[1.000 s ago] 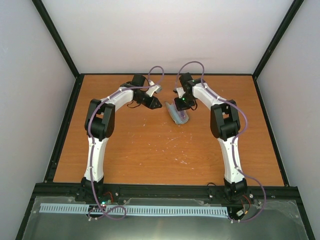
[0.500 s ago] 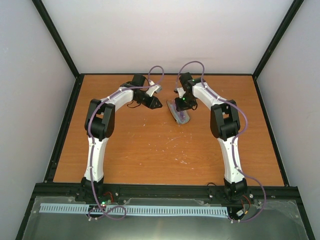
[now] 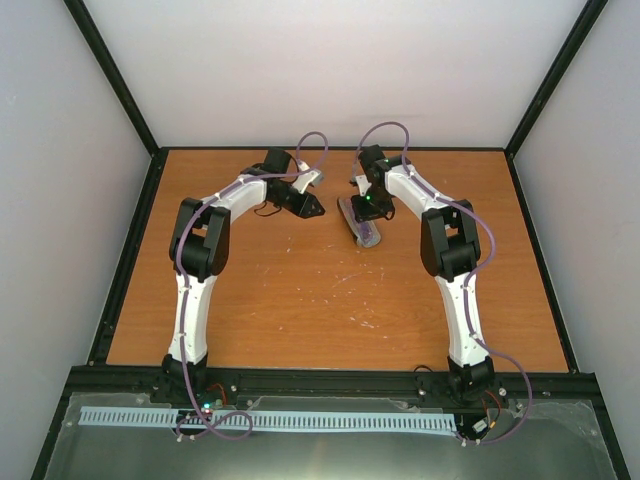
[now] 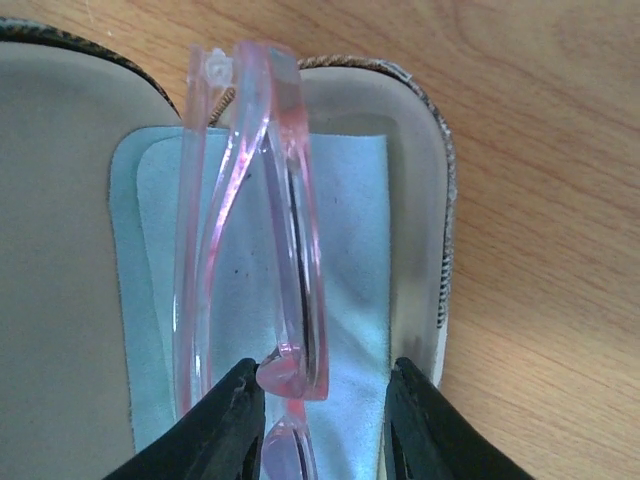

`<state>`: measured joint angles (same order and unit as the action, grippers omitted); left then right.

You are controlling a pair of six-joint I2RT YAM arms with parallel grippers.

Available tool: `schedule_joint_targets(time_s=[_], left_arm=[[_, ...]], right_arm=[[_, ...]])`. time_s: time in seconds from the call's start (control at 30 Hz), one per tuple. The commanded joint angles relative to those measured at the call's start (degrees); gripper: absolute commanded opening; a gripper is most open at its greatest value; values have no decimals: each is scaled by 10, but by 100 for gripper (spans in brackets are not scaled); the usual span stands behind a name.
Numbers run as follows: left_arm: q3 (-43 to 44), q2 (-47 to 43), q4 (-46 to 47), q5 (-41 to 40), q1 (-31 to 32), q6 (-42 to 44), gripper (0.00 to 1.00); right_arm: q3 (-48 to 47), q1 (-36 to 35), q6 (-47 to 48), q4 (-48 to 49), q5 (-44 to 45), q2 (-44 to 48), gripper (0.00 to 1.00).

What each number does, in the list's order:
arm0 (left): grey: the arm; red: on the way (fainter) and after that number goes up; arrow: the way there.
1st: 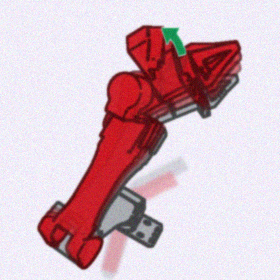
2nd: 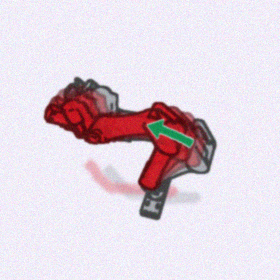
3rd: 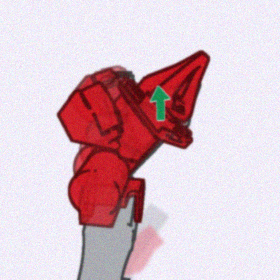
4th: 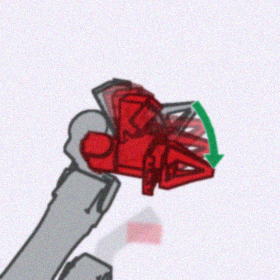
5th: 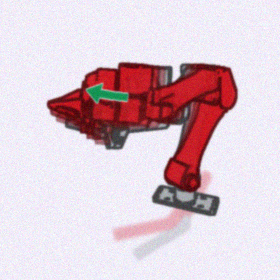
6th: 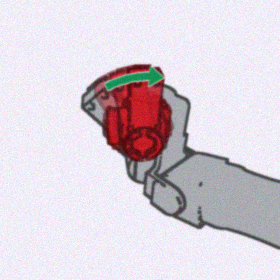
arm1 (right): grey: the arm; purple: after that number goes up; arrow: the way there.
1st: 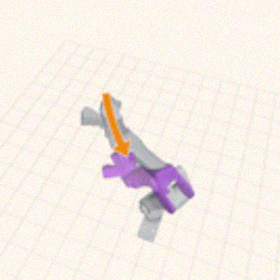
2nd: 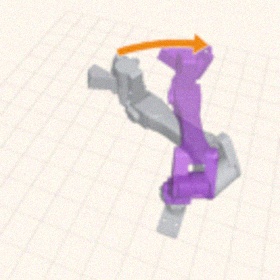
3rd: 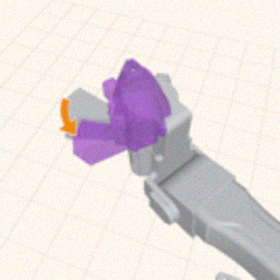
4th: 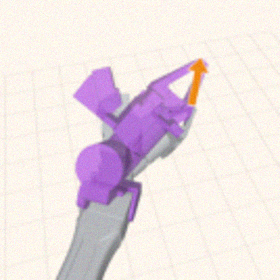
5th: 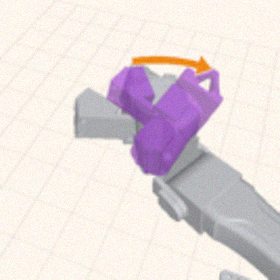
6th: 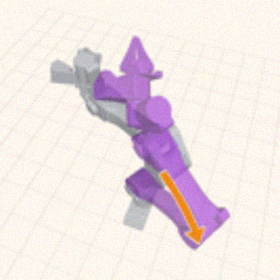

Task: Organize the sunglasses
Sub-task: Place the sunglasses in the sunglasses case.

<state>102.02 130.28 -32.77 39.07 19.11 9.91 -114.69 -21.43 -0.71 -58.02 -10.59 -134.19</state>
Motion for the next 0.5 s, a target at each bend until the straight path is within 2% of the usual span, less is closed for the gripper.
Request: schedule_joint_targets(time_s=[0.0,0.27,0.47], left_arm=[[3,-9,10,9,-1,-6,25],[-1,-13,12,8,-1,-7,25],[-2,-13,12,8,0,-6,25]], right_arm=[[7,-3,-7,4,26,35,35],[28,-3,-12,13,41,59,33],[48,-2,-11,14,32,67,26]])
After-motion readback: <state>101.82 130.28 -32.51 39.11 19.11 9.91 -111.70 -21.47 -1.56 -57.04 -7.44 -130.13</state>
